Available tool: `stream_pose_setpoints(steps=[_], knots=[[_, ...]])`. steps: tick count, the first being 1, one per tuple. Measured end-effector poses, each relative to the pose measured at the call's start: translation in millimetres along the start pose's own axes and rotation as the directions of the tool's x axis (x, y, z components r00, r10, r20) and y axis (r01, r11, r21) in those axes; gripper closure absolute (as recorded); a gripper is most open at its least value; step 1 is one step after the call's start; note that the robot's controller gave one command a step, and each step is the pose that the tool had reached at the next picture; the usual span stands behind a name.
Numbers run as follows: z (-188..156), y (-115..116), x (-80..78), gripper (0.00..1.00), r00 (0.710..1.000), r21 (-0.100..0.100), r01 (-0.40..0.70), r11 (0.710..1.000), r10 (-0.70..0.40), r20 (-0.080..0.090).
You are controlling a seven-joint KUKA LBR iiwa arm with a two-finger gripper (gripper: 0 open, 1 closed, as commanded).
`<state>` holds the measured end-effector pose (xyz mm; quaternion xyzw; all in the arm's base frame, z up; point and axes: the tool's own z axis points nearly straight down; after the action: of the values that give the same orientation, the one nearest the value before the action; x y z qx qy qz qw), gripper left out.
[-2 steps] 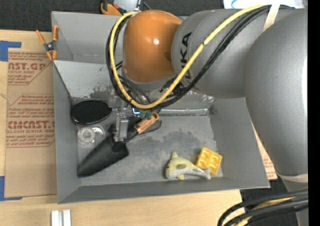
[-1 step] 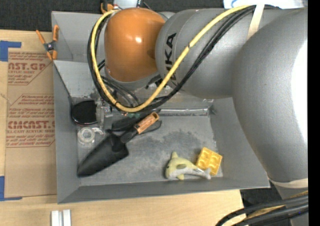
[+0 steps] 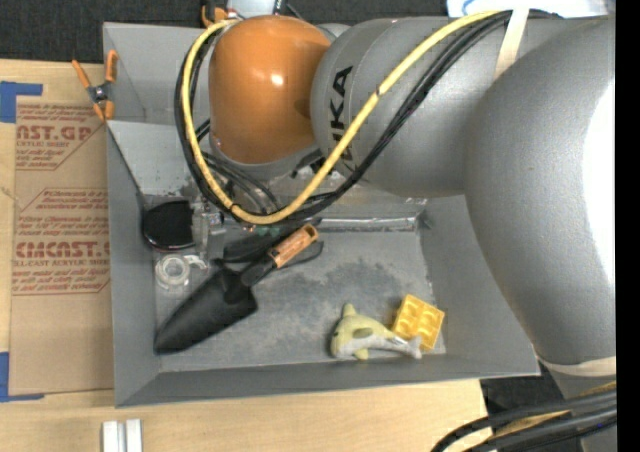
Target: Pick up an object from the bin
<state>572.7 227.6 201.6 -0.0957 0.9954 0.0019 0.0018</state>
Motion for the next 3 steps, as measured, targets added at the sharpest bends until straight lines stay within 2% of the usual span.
stream_pose_setpoints(steps=[1,2,3], knots=[[-64.0,-3.5,50.4,0.00,0.996,-0.001,0.083,0.997,-0.083,0.007],[-61.0,-3.6,50.7,0.00,0.997,-0.001,0.083,0.997,-0.083,0.003],[-29.8,2.8,29.5,0.00,0.999,-0.003,0.040,0.999,-0.040,0.004]])
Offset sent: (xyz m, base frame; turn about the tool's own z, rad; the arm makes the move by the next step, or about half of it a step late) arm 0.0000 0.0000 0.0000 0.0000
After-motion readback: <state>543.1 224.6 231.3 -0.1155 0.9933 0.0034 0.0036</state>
